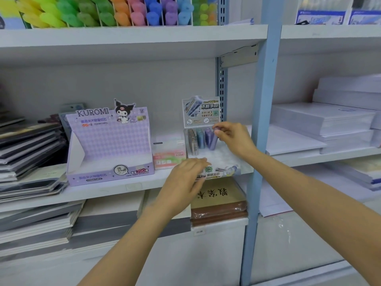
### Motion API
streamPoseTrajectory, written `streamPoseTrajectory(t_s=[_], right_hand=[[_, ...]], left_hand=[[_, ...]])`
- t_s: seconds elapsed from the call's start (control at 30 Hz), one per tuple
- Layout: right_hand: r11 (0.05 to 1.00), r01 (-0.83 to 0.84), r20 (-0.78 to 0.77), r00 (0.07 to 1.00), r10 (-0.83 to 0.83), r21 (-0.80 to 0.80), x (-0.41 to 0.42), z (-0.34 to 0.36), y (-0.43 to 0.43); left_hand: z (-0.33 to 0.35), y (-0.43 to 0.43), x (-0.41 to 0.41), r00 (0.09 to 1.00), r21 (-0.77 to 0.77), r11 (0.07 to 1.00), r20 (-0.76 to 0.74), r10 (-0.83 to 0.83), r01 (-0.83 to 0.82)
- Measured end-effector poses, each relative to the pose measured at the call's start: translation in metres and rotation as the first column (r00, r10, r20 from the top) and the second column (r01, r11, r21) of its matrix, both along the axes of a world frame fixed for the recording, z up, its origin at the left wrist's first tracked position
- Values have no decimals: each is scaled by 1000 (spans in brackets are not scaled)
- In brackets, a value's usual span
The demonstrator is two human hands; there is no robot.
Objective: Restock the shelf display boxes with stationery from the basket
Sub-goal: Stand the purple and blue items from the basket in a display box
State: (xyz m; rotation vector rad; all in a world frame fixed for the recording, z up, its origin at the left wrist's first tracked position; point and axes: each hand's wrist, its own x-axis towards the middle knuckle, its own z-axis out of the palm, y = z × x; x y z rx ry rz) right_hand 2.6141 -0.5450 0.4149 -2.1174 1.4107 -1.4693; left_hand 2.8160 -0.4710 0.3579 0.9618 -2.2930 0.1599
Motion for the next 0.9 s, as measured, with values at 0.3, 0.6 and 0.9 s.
streamPoseTrajectory(t_s=[0.3,0.6,0.9], right_hand=[[998,-24,-194,980,34,53,2,9,-4],[999,45,-123,991,-46,-14,7,-7,-8],[954,-82,-119,992,49,-290,19,-8,46]], left_hand=[[-1,4,-5,996,-25,999,-80,26,-28],[-4,-1,-8,988,-13,999,-151,44,-47],[-16,5,-1,981,-139,988,-187,42,-69]])
